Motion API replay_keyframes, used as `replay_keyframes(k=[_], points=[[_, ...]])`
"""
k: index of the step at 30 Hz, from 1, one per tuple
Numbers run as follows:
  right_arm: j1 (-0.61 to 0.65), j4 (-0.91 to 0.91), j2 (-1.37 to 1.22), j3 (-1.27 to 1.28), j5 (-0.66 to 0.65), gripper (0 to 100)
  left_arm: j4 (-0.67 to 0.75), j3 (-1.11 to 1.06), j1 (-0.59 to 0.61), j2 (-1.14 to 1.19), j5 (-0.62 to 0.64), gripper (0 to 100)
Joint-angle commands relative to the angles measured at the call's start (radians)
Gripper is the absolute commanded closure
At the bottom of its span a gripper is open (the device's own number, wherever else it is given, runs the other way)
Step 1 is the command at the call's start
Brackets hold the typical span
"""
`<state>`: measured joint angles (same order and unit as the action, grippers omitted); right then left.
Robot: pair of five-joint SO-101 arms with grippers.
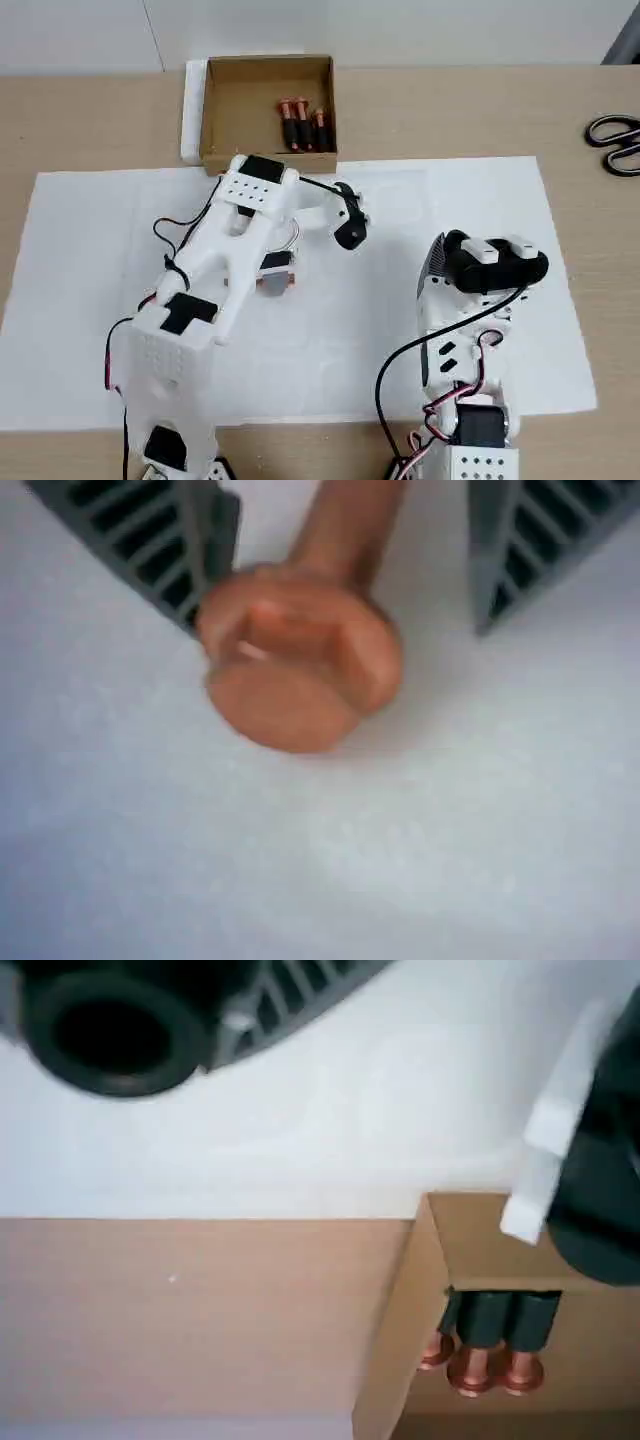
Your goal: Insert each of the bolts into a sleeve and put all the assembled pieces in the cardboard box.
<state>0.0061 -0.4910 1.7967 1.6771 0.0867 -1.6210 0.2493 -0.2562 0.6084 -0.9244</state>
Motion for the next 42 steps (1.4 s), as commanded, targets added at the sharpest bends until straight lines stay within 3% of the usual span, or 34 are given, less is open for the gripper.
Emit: replay_keyframes(k=[1, 5, 12, 20, 29, 37, 42], points=[[-0.008, 0.002, 0.016, 0.006, 0.006, 99.4, 0.018, -0.004, 0.003, 0.052, 0.000, 91], [-0.008, 0.002, 0.016, 0.006, 0.006, 99.4, 0.040, 0.004, 0.003, 0.052, 0.020, 99], [-0.008, 0.002, 0.016, 0.006, 0.006, 99.4, 0.029, 0.068, 0.006, 0.054, 0.044, 99], [-0.004, 0.002, 0.016, 0.006, 0.006, 99.4, -0.132, 0.217, -0.017, 0.049, 0.046, 99], [0.002, 0.004, 0.016, 0.006, 0.008, 99.4, -0.132, 0.225, -0.023, -0.218, 0.046, 99], [0.248, 0.004, 0.016, 0.006, 0.006, 99.4, -0.132, 0.104, -0.011, -0.517, 0.055, 99], [0.328, 0.059, 0.016, 0.006, 0.006, 99.4, -0.126, -0.082, 0.018, -0.741, 0.163, 99]])
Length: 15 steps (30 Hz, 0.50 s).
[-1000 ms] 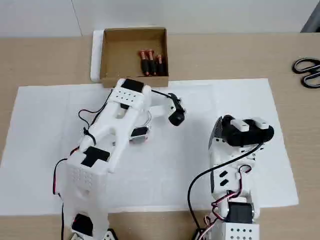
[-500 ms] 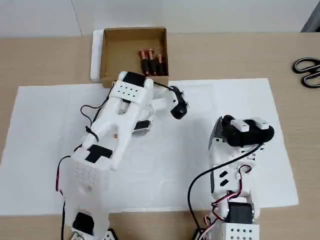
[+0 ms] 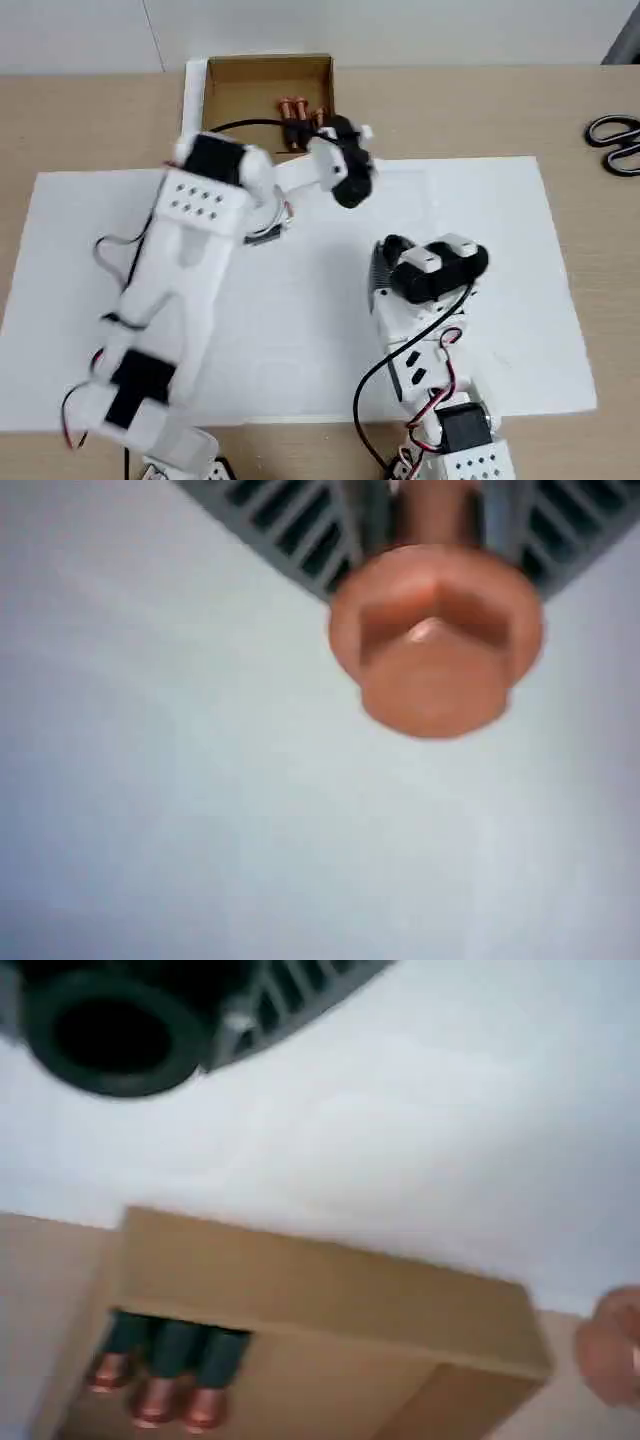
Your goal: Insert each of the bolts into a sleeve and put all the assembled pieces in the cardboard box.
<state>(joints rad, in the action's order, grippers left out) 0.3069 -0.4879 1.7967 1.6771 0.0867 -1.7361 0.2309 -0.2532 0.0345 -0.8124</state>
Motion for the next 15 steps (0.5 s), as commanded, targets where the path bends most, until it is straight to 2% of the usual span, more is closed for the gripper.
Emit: replay_keyframes(k=[1, 4, 7, 11, 15], points=[[0.030, 0.091, 0.016, 0.006, 0.005, 99.4, -0.009, -0.097, 0.015, -0.210, 0.071, 99], [0.033, 0.220, 0.016, 0.006, 0.005, 99.4, 0.015, -0.188, 0.021, -0.325, 0.121, 99], [0.033, 0.298, 0.016, 0.006, 0.003, 99.4, 0.084, -0.280, 0.025, -0.445, 0.226, 99], [0.033, 0.308, 0.016, 0.006, 0.002, 99.4, 0.227, -0.424, 0.017, -0.594, 0.267, 99], [0.033, 0.309, 0.016, 0.006, 0.002, 99.4, 0.377, -0.544, 0.025, -0.736, 0.402, 99]])
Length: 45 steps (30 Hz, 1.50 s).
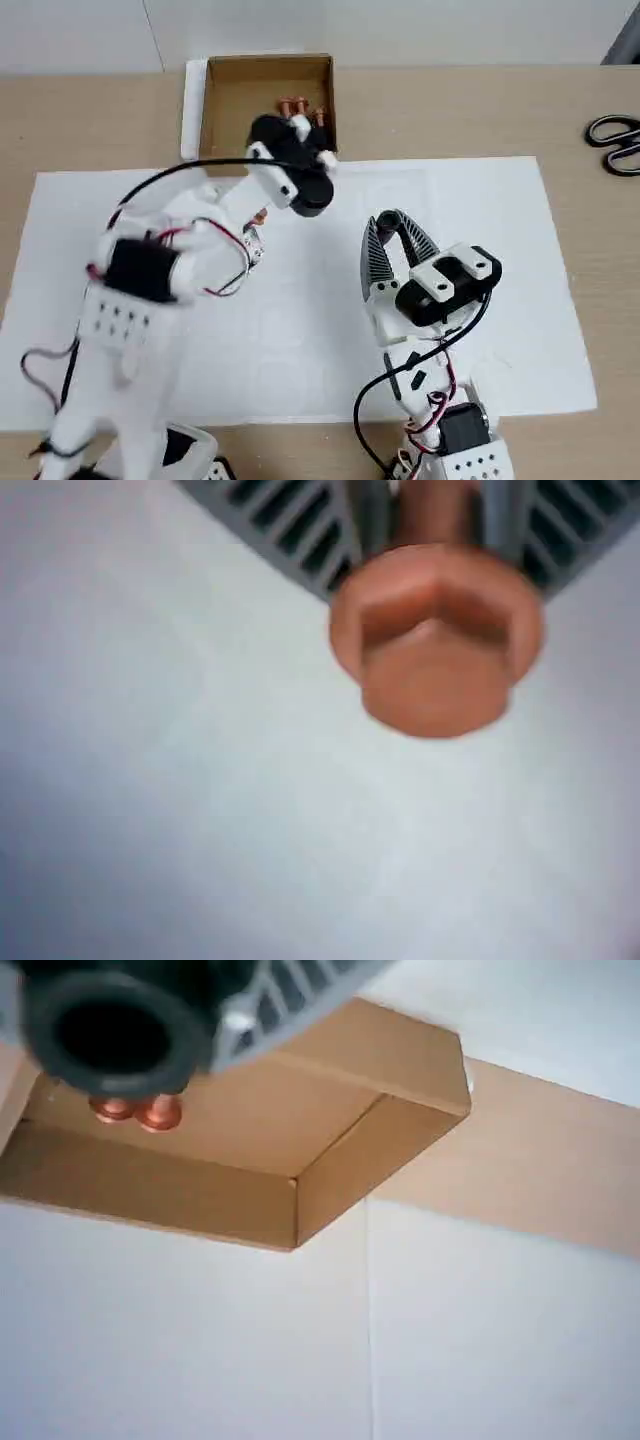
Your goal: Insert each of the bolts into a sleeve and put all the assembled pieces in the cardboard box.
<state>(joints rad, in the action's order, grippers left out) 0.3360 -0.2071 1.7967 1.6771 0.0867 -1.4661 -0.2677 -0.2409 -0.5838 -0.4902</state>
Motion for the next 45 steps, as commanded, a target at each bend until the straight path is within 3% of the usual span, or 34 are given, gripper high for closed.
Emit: replay_keyframes(k=[1, 18, 23, 26, 30, 33, 42, 45], points=[[0.004, 0.028, 0.016, 0.006, 0.002, 99.4, 0.129, -0.068, 0.020, -0.155, 0.107, 99], [0.007, 0.019, 0.016, 0.006, 0.000, 99.4, 0.514, -0.590, 0.026, -0.680, 0.137, 99], [0.101, 0.008, 0.016, 0.006, -0.003, 99.4, 0.675, -0.786, 0.025, -0.815, 0.147, 99], [0.173, -0.050, 0.015, 0.005, -0.054, 99.4, 0.761, -0.862, 0.025, -0.913, 0.275, 99], [0.194, -0.081, 0.015, 0.005, -0.084, 99.4, 0.842, -0.911, 0.025, -1.037, 0.592, 99], [0.196, -0.077, 0.015, 0.005, -0.086, 99.4, 0.842, -0.931, 0.025, -1.094, 0.746, 99], [0.197, -0.047, 0.016, 0.005, -0.092, 99.4, 0.847, -0.929, 0.017, -1.125, 0.790, 99], [0.197, 0.039, 0.016, 0.005, -0.186, 99.4, 0.848, -0.895, -0.051, -1.120, 0.792, 99]])
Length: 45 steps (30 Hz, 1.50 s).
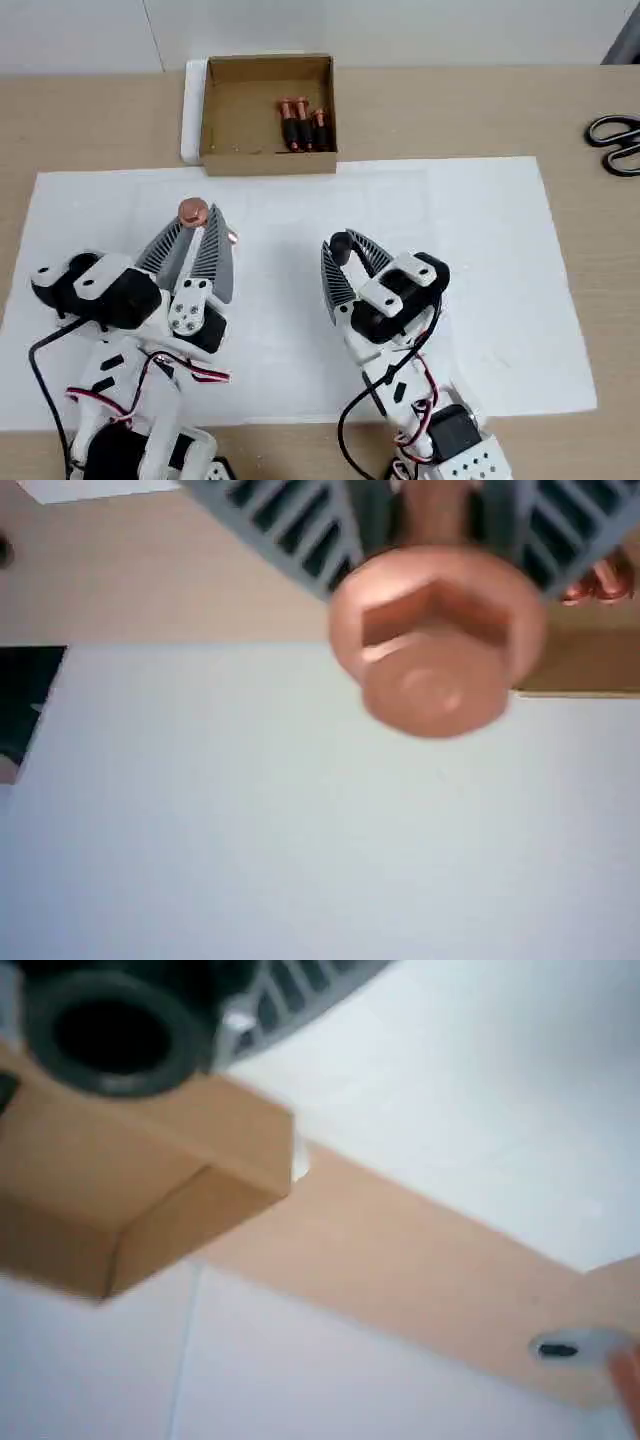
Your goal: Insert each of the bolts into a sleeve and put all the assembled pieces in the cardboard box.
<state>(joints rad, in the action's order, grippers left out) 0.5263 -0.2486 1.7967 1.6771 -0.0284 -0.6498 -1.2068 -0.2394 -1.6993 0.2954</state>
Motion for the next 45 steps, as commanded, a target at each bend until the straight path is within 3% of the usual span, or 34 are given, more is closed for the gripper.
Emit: replay_keyframes(k=[1, 4, 10, 14, 18, 26, 33, 39, 45], points=[[0.007, 0.107, 0.016, 0.005, -0.103, 99.4, 0.034, 0.059, -0.086, -0.005, 0.006, 99], [0.008, 0.134, 0.016, 0.005, -0.153, 99.4, 0.100, 0.077, -0.138, -0.003, 0.006, 99], [0.010, 0.142, 0.016, 0.005, -0.155, 99.4, 0.152, 0.079, -0.149, -0.003, 0.006, 99], [0.010, 0.142, 0.016, 0.005, -0.150, 99.4, 0.252, 0.079, -0.219, 0.003, 0.006, 99], [0.070, 0.140, 0.016, 0.005, -0.150, 99.4, 0.267, 0.081, -0.305, 0.109, 0.006, 99], [0.094, 0.133, 0.016, 0.005, -0.153, 99.4, 0.359, 0.093, -0.315, 0.279, 0.002, 99], [0.094, 0.131, 0.016, 0.005, -0.152, 99.4, 0.359, 0.090, -0.313, 0.293, -0.006, 99], [0.094, 0.130, 0.016, 0.005, -0.152, 99.4, 0.358, 0.093, -0.318, 0.290, -0.115, 99], [0.094, 0.064, 0.016, 0.005, -0.150, 99.4, 0.242, 0.133, -0.319, 0.293, -0.120, 99]])
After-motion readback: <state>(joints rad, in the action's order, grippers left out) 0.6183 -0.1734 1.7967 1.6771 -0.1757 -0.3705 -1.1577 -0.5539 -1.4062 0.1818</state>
